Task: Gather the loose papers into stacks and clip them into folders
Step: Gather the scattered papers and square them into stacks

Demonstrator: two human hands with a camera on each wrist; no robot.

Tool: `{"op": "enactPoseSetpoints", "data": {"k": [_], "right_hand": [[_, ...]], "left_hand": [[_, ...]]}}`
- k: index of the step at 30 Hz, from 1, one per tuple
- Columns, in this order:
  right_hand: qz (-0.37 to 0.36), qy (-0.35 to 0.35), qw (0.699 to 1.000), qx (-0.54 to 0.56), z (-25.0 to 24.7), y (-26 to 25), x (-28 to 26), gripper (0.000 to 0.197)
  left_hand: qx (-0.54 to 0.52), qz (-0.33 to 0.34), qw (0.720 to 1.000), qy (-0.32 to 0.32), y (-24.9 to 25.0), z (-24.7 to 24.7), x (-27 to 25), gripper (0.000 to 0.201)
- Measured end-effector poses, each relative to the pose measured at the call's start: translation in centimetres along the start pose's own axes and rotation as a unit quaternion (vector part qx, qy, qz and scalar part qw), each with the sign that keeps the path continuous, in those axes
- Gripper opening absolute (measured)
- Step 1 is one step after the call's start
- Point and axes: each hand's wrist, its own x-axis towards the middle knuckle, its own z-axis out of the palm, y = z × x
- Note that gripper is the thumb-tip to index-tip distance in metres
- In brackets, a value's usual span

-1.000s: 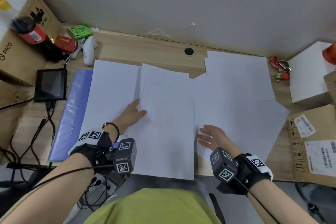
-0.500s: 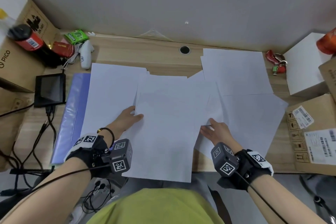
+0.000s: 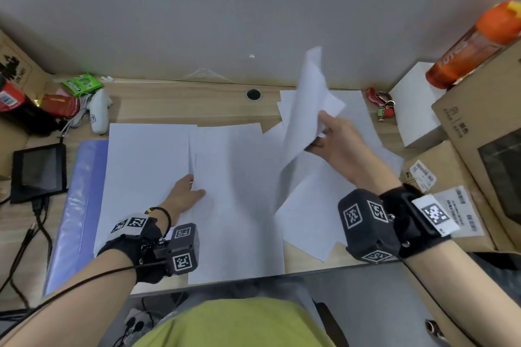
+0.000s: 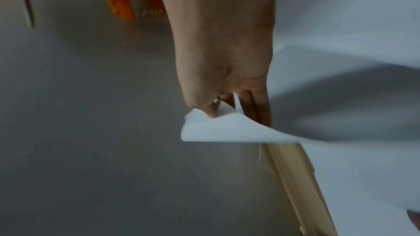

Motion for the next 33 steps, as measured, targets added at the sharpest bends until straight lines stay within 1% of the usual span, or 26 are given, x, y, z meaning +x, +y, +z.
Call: {"op": "enactPoseSetpoints", "data": {"k": [2,3,5,7,8,10,12,14,15,16,17,18,20,22,24,25,27,29,31,33], "right_hand": [[-0.036,-0.065,0.996,-0.046,2.7,-1.8,-0.4,0.027],[-0.060,-0.072,0.994,-0.052,3.6,-2.5,-0.4,0.028],[-0.098,-0.051,0.993,-0.038,4.4,-3.7,0.1,0.026],[-0.106,-0.017,0.994,-0.036,3.5,-3.8,1.0,0.025],[-0.093,0.001,0.994,-0.049,2.7,-3.1,1.6,0.024],[-0.041,0.046,0.995,-0.084,0.3,-0.5,2.6,0.024],[0.012,0.099,0.987,-0.127,-1.7,2.8,3.3,0.024],[0.032,0.131,0.976,-0.169,-2.9,5.9,3.7,0.018],[0.036,0.137,0.973,-0.180,-3.1,7.2,3.8,0.017],[0.044,0.139,0.972,-0.186,-3.2,8.4,3.9,0.021],[0.052,0.137,0.971,-0.191,-3.2,9.3,4.1,0.026],[0.062,0.134,0.969,-0.198,-3.1,10.0,4.3,0.031],[0.079,0.128,0.966,-0.208,-2.7,10.9,4.8,0.033],[0.082,0.125,0.966,-0.209,-2.1,11.5,5.2,0.034],[0.081,0.095,0.972,-0.198,-1.1,11.9,5.4,0.035],[0.084,0.066,0.977,-0.183,-0.6,12.0,5.5,0.034],[0.104,-0.005,0.983,-0.148,0.4,12.4,5.3,0.030],[0.123,-0.053,0.983,-0.124,1.0,12.8,5.1,0.030],[0.148,-0.060,0.982,-0.102,0.9,13.5,5.0,0.035],[0.184,-0.041,0.977,-0.098,-0.1,14.6,4.8,0.048]], "left_hand": [[0.002,0.000,1.000,-0.007,0.0,0.1,-0.2,0.047],[0.003,0.004,1.000,-0.012,-0.1,0.0,-0.4,0.042],[0.019,0.018,0.999,-0.028,-0.2,-0.3,-0.8,0.032],[0.018,0.016,0.999,-0.032,-0.7,-0.8,-0.7,0.024],[0.012,0.007,0.999,-0.032,-0.9,-1.1,-0.7,0.021],[0.026,-0.006,0.999,-0.026,-1.1,-1.5,-1.0,0.015],[0.030,-0.019,0.999,-0.041,-1.4,-1.7,-1.1,0.005],[0.042,-0.027,0.998,-0.040,-1.2,-1.9,-1.4,0.008],[0.030,-0.030,0.998,-0.046,-0.9,-2.0,-1.4,0.012],[0.003,-0.036,0.998,-0.057,-0.8,-2.1,-1.1,0.019],[-0.016,-0.041,0.997,-0.071,-0.6,-2.1,-1.0,0.029],[-0.032,-0.044,0.996,-0.074,-0.3,-2.2,-1.0,0.033],[-0.068,-0.064,0.994,-0.062,0.3,-2.1,-1.2,0.031],[-0.108,-0.088,0.988,-0.069,0.7,-1.9,-1.1,0.033],[-0.095,-0.071,0.988,-0.099,1.2,-1.8,-1.7,0.033],[-0.077,-0.059,0.989,-0.108,1.1,-1.8,-1.5,0.034],[-0.030,-0.029,0.992,-0.117,0.9,-1.8,-1.5,0.042],[-0.016,0.009,0.994,-0.107,0.6,-1.6,-1.4,0.052],[-0.014,0.034,0.995,-0.090,0.5,-1.3,-1.2,0.058],[-0.010,0.046,0.996,-0.072,0.6,-1.2,-1.4,0.053]]}}
